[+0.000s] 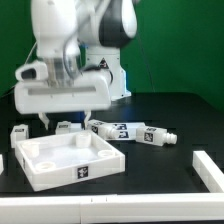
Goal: Assemble square table
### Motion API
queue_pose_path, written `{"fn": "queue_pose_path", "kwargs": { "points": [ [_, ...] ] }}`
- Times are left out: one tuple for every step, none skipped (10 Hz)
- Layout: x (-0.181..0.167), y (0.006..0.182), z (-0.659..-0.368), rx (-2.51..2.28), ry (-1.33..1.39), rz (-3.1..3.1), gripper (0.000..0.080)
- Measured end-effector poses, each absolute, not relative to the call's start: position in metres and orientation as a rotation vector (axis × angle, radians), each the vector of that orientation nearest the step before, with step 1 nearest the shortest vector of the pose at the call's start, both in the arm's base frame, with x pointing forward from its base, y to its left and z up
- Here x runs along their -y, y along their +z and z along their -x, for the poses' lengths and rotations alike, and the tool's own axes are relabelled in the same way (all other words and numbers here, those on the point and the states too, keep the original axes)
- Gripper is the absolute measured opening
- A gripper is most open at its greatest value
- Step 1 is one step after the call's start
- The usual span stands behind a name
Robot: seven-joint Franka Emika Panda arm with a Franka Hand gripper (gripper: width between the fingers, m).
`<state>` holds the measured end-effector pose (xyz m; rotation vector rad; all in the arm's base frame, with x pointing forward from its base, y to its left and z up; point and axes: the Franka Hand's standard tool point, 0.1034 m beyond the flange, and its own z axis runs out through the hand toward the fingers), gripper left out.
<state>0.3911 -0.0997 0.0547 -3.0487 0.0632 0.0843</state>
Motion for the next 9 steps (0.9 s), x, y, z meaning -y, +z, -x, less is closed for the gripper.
{"fn": "queue_pose_path", "kwargs": {
  "points": [
    [0.1,0.07,-0.409,-0.025,0.092,3.04,0.0645],
    [0.102,0.078,-0.424,0.004,0.089,3.034,0.0648],
    [0.106,0.08,-0.436,0.088,0.067,3.033,0.0648],
    [0.11,0.076,-0.437,0.154,0.071,3.031,0.0649],
    [0.109,0.075,-0.435,0.128,0.078,3.031,0.0649],
    [0.109,0.075,-0.435,0.132,0.078,3.031,0.0649],
    [0.11,0.073,-0.436,0.142,0.082,3.032,0.0649],
    [0.116,0.069,-0.448,0.193,0.081,3.046,0.0649],
    [0.119,0.069,-0.467,0.246,0.073,3.057,0.0649]
  ]
}}
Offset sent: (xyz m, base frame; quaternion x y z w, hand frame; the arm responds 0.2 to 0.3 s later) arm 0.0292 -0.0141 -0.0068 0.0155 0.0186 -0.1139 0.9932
